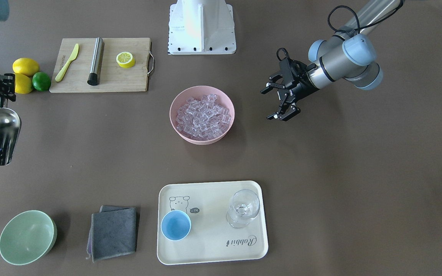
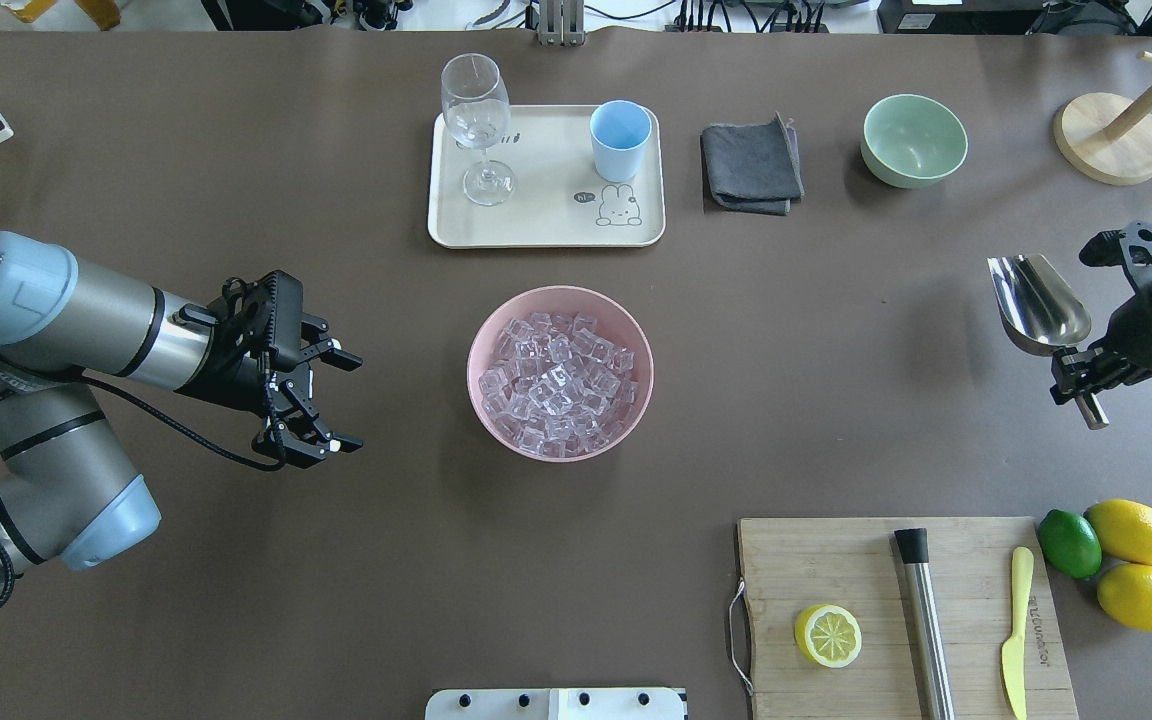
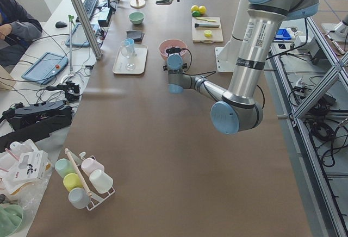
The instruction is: Put ice in cup with scoop
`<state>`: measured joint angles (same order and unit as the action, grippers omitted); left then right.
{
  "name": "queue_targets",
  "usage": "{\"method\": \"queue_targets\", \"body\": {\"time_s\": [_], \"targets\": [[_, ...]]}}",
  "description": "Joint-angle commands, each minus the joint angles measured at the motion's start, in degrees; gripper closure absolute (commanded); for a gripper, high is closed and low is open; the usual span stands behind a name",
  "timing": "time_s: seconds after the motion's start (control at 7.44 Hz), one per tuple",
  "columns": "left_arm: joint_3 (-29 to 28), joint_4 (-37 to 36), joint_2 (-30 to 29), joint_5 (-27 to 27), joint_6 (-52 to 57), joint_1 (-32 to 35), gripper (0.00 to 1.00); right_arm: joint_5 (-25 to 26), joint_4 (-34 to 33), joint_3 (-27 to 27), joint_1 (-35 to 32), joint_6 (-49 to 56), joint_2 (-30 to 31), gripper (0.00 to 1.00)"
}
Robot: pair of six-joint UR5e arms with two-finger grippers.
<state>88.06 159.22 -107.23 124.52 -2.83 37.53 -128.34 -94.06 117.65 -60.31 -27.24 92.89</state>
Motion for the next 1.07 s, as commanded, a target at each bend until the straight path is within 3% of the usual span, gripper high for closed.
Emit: {"method": "queue_targets", "body": {"time_s": [0.0,0.4,0.94], "targets": [[-10.2,11.6,-2.9,-2.3,1.7,0.0,0.02,0.4,-4.6,4.5,-2.7,18.2,-4.2,1.00],[-17.4,19.5,-6.8,-5.6,3.6,0.0,0.02,7.1,-9.4,5.5,-1.0,39.5,-8.1,1.00],[-23.7,26.0,-10.6,-6.2,3.7,-1.4,0.02,16.1,-19.6,9.8,3.4,57.2,-11.7,1.00]]}}
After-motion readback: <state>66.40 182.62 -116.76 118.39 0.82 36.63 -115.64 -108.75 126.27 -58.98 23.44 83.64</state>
